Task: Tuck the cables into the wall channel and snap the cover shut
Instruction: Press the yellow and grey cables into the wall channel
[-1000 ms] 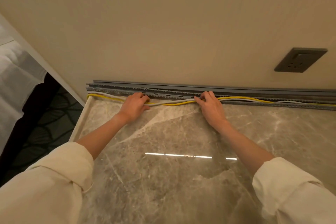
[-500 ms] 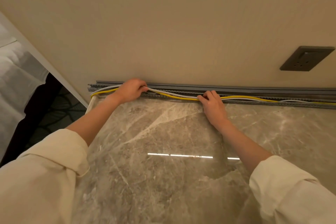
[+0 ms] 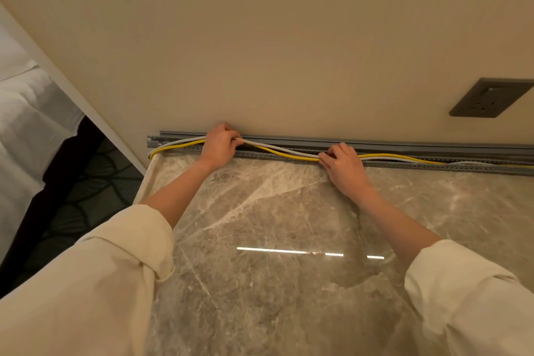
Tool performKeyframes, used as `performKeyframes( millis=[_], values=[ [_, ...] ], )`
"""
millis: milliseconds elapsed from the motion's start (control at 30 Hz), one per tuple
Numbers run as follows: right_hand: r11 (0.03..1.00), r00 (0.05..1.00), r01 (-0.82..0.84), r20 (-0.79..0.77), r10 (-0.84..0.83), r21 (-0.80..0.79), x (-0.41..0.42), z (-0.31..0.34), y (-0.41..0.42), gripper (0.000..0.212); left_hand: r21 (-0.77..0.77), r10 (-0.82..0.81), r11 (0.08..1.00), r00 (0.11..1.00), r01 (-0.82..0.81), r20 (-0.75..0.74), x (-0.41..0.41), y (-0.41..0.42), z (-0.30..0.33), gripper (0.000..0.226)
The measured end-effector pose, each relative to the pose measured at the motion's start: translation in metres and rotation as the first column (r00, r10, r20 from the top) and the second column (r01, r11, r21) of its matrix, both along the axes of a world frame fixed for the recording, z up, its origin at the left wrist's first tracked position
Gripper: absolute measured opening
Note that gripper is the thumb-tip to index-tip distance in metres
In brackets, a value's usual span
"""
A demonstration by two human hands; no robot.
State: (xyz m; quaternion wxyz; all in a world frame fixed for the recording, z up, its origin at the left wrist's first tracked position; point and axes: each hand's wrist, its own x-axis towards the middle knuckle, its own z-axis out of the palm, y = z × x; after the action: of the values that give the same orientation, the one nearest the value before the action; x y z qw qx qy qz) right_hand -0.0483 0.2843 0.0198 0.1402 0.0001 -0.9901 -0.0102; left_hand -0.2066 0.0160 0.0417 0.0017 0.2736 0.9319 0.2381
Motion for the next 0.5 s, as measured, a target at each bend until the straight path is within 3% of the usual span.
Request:
performKeyframes(
  millis=[233, 400, 500],
  values=[
    [0.998, 0.993, 0.036, 0.118, -0.03, -0.05, -0.007, 0.01, -0.003, 0.037, -0.011, -0.032, 0.999, 0.999, 0.032, 0.03, -0.001, -0.002, 0.0, 0.022],
    [1.0, 0.998, 0.002, 0.068, -0.001, -0.021, -0.014, 0.011, -0.002, 0.011, 0.012, -0.011, 1.0, 1.0, 0.01, 0.016, 0.002, -0.003, -0.009, 0.022],
    [0.998, 0.999, -0.032, 0.01, 0.033, -0.048, -0.013, 0.006, 0.003, 0.019, 0.054, -0.004, 0.999, 1.0, 0.004, -0.007, 0.004, -0.004, -0.015, 0.021]
  ],
)
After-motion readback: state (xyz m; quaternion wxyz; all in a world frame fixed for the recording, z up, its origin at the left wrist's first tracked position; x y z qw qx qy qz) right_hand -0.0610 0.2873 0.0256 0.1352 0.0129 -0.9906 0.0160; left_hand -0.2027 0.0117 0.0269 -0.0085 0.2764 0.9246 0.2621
